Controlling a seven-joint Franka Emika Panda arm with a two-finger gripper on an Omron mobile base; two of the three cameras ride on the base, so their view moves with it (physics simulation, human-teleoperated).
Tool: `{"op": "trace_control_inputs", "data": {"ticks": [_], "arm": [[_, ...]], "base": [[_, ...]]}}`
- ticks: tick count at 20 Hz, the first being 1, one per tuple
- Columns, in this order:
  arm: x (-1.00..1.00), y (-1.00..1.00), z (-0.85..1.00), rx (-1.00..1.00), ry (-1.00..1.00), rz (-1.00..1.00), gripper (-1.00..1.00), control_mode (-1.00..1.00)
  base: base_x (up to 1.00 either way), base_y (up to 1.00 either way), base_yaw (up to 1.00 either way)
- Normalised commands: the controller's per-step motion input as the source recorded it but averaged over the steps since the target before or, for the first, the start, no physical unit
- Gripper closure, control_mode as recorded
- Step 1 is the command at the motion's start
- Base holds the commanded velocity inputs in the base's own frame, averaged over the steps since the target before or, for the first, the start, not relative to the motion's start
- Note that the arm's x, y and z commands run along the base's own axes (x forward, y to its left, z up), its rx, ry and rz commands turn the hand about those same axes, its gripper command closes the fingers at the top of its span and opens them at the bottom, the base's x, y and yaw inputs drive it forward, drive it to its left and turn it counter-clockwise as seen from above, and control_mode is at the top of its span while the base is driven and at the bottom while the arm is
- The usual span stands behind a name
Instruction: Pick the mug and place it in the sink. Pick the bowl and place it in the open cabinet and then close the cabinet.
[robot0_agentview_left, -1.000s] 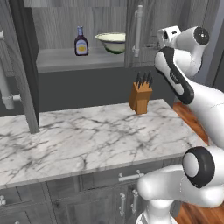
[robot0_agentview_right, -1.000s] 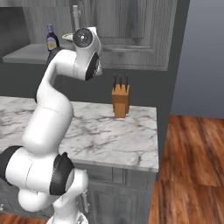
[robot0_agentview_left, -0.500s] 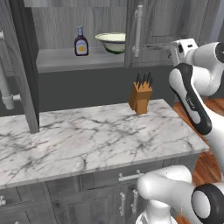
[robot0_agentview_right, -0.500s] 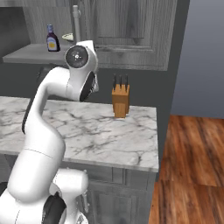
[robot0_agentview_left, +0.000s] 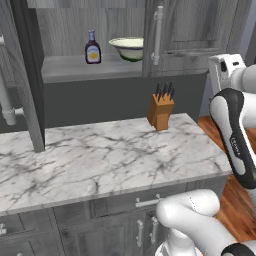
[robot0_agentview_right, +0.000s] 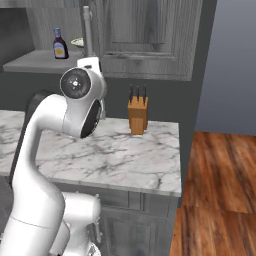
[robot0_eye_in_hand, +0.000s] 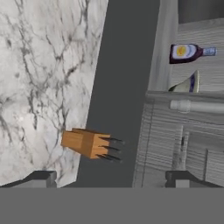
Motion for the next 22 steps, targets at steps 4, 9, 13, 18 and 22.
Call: {"op": "trace_control_inputs", "data": {"ticks": [4,9,13,18,22], "arm": [[-0.47,0.05,0.00,0.00,0.00,0.00,-1.00,-1.00],[-0.43,0.13,0.00,0.00,0.00,0.00,-1.00,-1.00],[-0.42,0.30,0.00,0.00,0.00,0.00,-1.00,-1.00],[-0.38,0.62,-0.04,0.00,0.00,0.00,-1.00,-1.00],[-0.14,0.67,-0.04,0.01,0.00,0.00,-1.00,-1.00]], "base": [[0.00,0.00,0.00],[0.00,0.00,0.00],[0.00,0.00,0.00],[0.00,0.00,0.00],[0.00,0.00,0.00]]}}
